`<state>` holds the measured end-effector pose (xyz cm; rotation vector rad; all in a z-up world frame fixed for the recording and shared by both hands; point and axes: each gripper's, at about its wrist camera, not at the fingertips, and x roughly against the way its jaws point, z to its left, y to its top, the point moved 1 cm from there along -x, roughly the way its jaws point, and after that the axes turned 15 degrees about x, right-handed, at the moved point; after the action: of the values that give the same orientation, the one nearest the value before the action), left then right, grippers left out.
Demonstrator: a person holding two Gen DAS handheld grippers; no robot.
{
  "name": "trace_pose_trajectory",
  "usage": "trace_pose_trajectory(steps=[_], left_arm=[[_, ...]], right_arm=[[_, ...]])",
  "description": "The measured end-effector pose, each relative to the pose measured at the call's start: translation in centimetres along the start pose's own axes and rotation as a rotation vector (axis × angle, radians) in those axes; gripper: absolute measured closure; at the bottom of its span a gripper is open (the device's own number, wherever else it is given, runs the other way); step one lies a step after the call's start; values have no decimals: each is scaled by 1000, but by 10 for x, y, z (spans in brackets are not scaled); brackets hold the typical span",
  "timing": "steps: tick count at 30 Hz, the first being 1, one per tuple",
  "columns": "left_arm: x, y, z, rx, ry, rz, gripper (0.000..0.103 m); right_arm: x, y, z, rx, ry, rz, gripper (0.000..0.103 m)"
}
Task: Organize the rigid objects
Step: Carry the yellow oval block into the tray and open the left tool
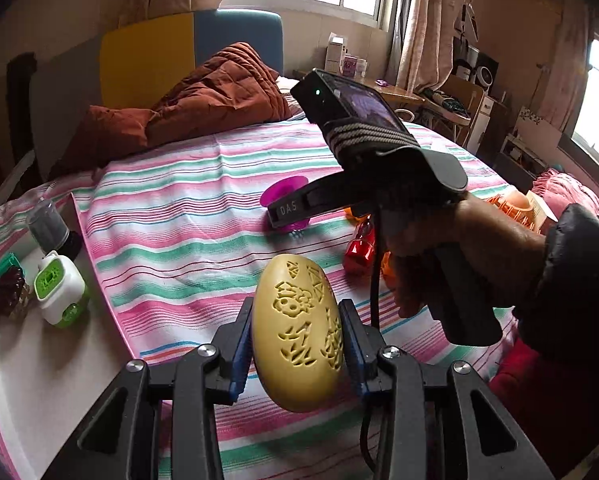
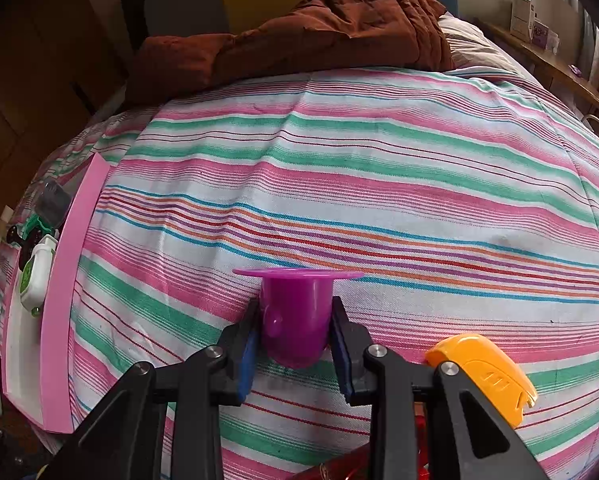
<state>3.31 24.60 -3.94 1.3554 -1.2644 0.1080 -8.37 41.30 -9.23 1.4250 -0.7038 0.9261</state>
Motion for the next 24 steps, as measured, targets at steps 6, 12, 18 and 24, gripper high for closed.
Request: trace_pose_trajectory(steps=[6, 12, 18, 24], left_arm=[[29, 4, 16, 59, 8, -29, 63], [65, 12, 53, 145, 53, -80, 63], [90, 7, 118, 291, 153, -117, 63], [101, -13, 193, 480, 245, -94, 63]], right_arm=[[-1, 0, 14, 84, -82, -4, 72], [-2, -1, 16, 113, -99, -10, 72], [-1, -1, 15, 118, -100, -12, 72], [-1, -1, 19, 140, -123, -11, 72]])
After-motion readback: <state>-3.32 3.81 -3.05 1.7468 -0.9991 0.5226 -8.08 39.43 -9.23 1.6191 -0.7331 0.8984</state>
